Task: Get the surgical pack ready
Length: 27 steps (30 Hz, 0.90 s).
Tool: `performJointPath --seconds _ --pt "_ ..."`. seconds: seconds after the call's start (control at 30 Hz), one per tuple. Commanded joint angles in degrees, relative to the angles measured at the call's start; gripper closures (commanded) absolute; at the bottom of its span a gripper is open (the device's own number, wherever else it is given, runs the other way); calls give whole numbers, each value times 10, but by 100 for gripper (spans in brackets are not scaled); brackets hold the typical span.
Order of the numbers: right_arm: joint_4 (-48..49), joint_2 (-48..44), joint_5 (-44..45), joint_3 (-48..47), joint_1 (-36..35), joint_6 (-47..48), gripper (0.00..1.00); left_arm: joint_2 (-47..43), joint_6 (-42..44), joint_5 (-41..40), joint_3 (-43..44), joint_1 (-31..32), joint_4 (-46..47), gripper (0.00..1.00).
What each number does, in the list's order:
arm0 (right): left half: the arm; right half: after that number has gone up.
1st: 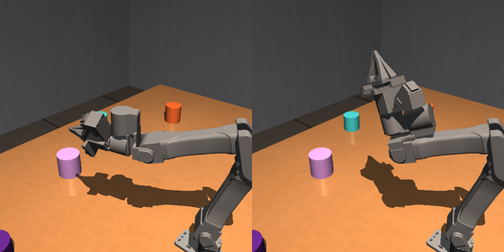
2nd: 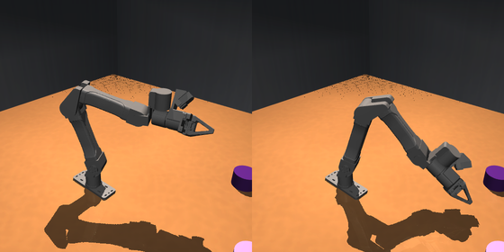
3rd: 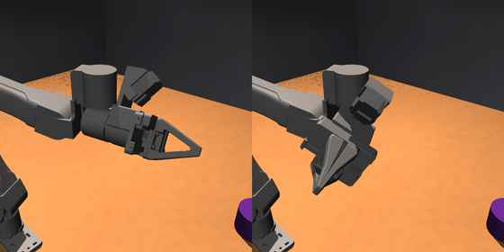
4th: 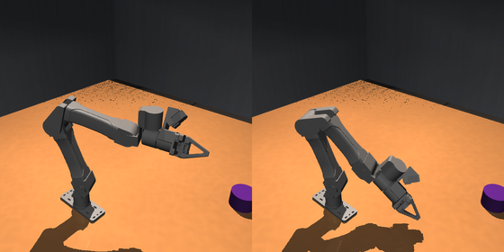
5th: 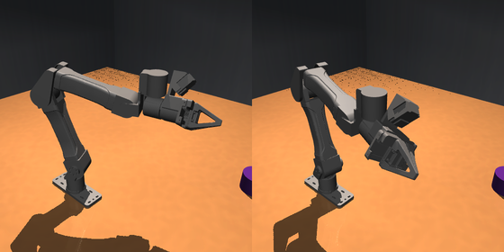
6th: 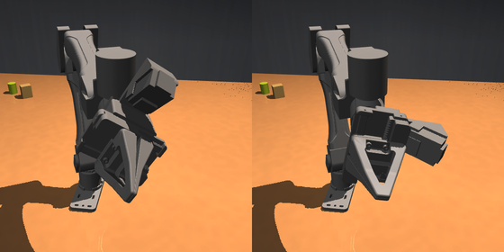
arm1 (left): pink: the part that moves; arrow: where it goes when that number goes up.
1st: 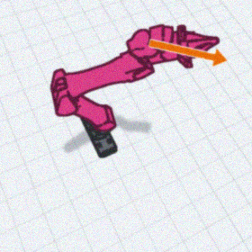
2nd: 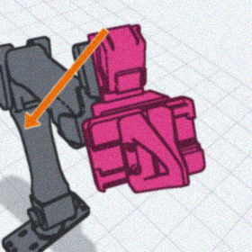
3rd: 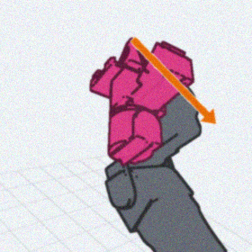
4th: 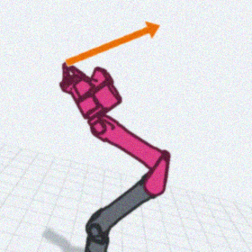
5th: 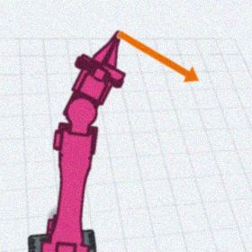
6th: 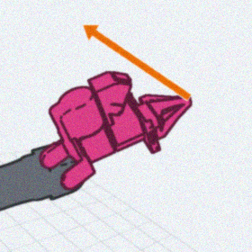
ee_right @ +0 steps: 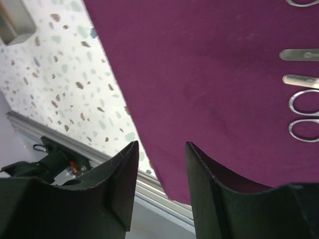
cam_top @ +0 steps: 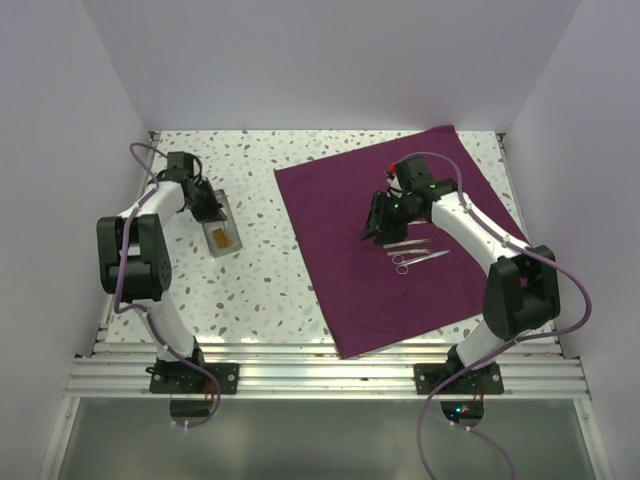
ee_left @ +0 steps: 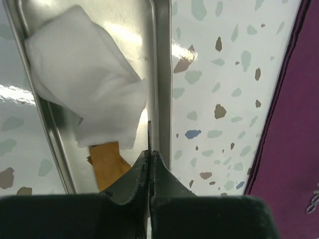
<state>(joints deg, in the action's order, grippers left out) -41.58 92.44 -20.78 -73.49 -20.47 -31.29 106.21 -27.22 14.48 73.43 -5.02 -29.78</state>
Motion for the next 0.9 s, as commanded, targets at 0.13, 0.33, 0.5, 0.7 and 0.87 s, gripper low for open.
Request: performJointPath --seconds 0.13,0.33,0.5,0.7,0.87 --pt "-33 31 98 -7 43 -26 53 24 21 -57 51 -13 -9 100" --pt "-89 87 206 -42 70 -55 52 46 20 -49 61 -16 -7 92" --pt "-95 106 261 -47 83 -91 50 51 22 -56 74 -18 -14 73" --pt "-75 118 277 -42 84 -155 51 34 18 -58 73 -19 -22 59" --pt "-72 135 314 -46 86 -210 55 -4 8 -37 50 -18 -17 57"
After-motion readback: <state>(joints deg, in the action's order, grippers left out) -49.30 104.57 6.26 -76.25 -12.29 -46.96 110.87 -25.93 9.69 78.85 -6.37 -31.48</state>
